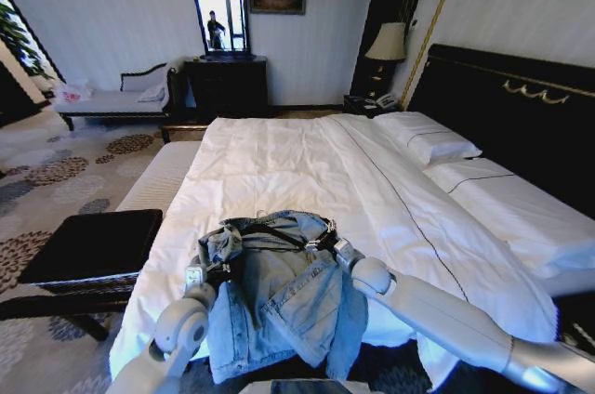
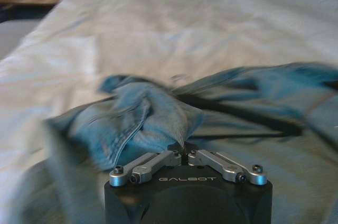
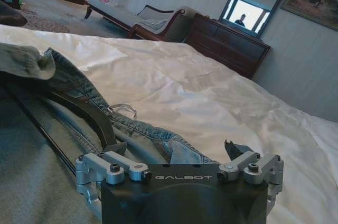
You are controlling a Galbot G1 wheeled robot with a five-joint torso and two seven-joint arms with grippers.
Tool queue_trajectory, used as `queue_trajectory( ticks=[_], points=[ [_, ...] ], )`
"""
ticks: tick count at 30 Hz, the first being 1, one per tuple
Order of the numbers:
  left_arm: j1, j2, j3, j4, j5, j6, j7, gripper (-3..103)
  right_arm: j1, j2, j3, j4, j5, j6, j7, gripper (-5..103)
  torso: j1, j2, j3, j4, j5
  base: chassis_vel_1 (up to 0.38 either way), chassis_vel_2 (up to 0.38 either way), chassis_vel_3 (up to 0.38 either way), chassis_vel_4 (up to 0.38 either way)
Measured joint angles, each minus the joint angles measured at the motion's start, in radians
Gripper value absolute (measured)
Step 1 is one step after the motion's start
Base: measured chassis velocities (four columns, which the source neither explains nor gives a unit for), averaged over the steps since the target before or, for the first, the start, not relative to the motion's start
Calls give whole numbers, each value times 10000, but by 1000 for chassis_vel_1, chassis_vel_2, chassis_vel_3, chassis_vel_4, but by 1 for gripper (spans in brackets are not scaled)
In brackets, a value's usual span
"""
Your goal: Pick up the clothes from the bed and hang them on the clothes hanger.
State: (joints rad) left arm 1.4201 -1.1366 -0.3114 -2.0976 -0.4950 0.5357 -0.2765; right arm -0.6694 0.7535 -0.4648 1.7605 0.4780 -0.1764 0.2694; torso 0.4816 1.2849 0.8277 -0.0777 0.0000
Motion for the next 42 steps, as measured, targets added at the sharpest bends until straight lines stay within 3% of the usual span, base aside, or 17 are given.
queue_trajectory(
  ticks=[3, 4, 6, 12, 20, 26, 29, 30, 32, 35, 37, 41, 42],
  points=[
    [-278, -4, 462, 571, 224, -1366, 1671, 0, 8, -12, -23, -20, 8, 14, 13, 100, 1, 0, 1, -3, 0, 0, 0, 0, 0],
    [-278, -4, 462, 571, 224, -1366, 1671, 0, 8, -12, -23, -20, 8, 14, 13, 100, 1, 0, 1, -3, 0, 0, 0, 0, 0],
    [-380, 21, 889, 794, 173, -1890, 2461, 0, 6, -64, -24, -43, 12, 21, 16, 100, 0, 0, 1, -4, 1, 0, 0, 0, 0],
    [-449, 71, 1553, 1423, 641, -2349, 3140, 0, 11, -135, -24, -64, 35, 27, 30, 100, 0, 0, 0, -5, 0, 0, 0, 0, 0],
    [-110, 75, 1540, 2327, 1442, -2187, 2678, 0, 75, -85, 1, -148, 163, 163, 189, 100, 0, 0, 0, -4, 0, 0, 0, 0, 0],
    [295, 87, 1324, 2491, 1657, -2151, 2266, 0, 357, 177, 138, -274, 901, 0, 710, 100, 0, 0, -1, -2, -2, 0, 0, 0, 0],
    [385, 8, 1129, 2404, 1692, -2199, 1517, -1, 509, 324, 10, -326, 1467, -67, 1016, 100, 0, 0, -1, -3, -3, 0, 0, 0, 0],
    [385, 8, 1129, 2404, 1692, -2199, 1517, -1, 509, 324, 10, -326, 1467, -67, 1016, 100, 0, 0, -1, -3, -3, 0, 0, 0, 0],
    [498, -27, 905, 2168, 1621, -2201, 932, 10, 565, 450, -118, -321, 2256, -187, 1336, 100, 0, 0, -1, -4, -2, 0, 0, 0, 0],
    [720, -64, 499, 1799, 1739, -2903, 538, 26, 562, 666, -199, -99, 4417, -910, 2743, 100, 0, 0, -1, -3, -2, 0, 0, 0, 0],
    [796, -83, 413, 1699, 1771, -3128, 522, 26, 562, 715, -198, -74, 4891, -1068, 3054, 100, 0, 1, -1, -4, -2, 0, 0, 0, 0],
    [1398, -488, -264, 1177, 2514, -4769, 962, 47, 639, 812, -98, -184, 5942, -1249, 3493, 100, 0, 0, -1, -1, 0, 0, 0, 0, 0],
    [1398, -488, -264, 1177, 2514, -4769, 962, 47, 639, 812, -98, -184, 5942, -1249, 3493, 100, 0, 0, -1, -1, 0, 0, 0, 0, 0]
  ],
)
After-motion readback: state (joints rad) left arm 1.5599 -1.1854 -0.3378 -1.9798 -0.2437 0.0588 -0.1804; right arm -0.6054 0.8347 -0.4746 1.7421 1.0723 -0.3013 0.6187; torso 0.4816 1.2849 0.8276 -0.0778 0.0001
